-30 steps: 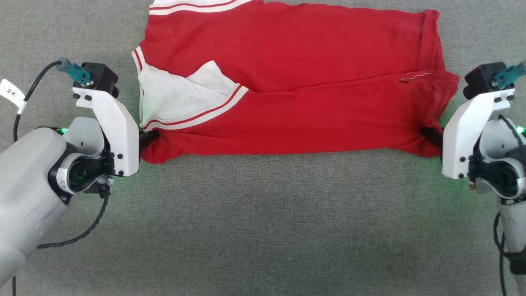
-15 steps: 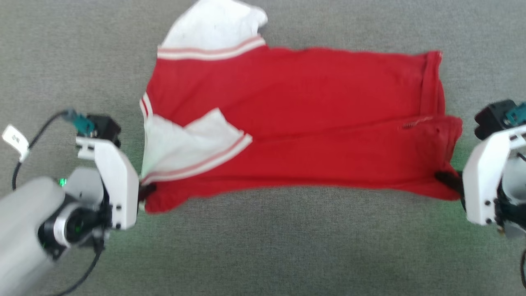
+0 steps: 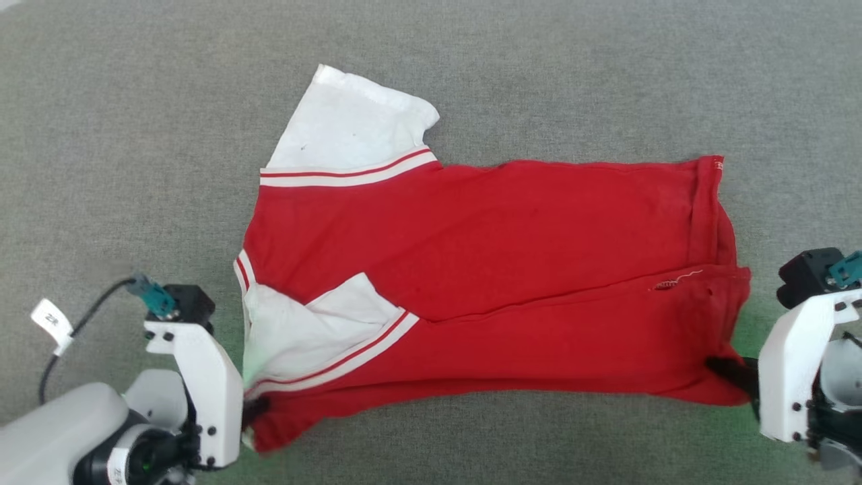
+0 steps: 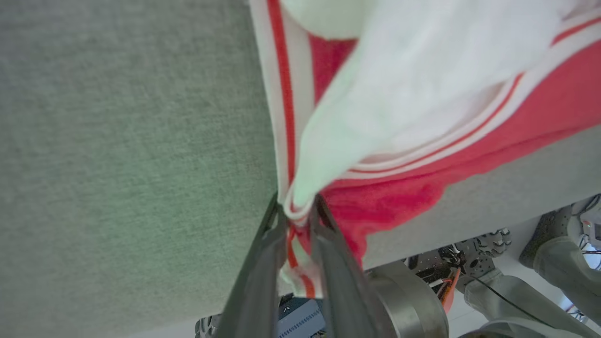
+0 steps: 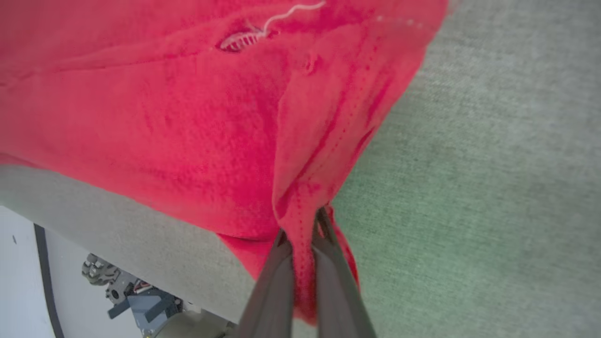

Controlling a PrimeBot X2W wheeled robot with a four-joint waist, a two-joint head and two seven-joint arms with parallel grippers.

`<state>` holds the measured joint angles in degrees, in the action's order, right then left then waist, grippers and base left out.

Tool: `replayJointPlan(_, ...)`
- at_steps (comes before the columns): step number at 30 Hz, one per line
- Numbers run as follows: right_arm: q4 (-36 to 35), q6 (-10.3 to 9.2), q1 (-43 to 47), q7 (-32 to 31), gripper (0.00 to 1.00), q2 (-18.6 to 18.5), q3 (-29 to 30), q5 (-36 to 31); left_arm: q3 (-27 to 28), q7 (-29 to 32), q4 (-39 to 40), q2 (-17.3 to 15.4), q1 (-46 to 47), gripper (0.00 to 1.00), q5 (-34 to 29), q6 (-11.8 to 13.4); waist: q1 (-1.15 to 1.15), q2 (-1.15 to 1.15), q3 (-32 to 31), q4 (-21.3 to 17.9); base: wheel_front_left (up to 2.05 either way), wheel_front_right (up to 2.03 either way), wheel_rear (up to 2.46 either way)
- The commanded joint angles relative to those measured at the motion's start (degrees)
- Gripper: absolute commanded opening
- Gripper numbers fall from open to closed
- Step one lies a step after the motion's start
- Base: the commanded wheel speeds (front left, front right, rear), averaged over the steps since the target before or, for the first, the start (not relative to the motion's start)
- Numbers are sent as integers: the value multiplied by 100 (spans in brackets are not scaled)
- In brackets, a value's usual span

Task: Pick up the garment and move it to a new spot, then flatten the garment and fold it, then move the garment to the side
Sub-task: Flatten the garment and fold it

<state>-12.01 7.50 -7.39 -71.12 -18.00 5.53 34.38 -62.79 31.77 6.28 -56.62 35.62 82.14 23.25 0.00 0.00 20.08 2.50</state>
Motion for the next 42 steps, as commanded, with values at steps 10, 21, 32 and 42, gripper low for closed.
replayJointPlan(10, 345, -1, 93, 1069, 100, 125, -197, -24, 121, 3, -291, -31, 167, 100, -17, -190, 0, 0, -250, -120, 0, 0, 0)
replayJointPlan(21, -451, -1, -50, 2806, 100, 281, -355, -409, 476, 314, -275, -466, 1208, 100, -506, -349, 0, 0, -336, -660, 0, 0, 0)
replayJointPlan(32, -264, -1, -529, 5492, 100, 502, -1072, -1416, 688, 213, -1900, 23, 2409, 100, -1061, -1259, 0, 0, -32, -1503, 0, 0, 0)
replayJointPlan(42, 302, -1, -838, 7125, 100, 947, -1194, -1879, 655, 398, -3678, 546, 3054, 100, -1207, -1797, 0, 0, 348, -2021, 0, 0, 0)
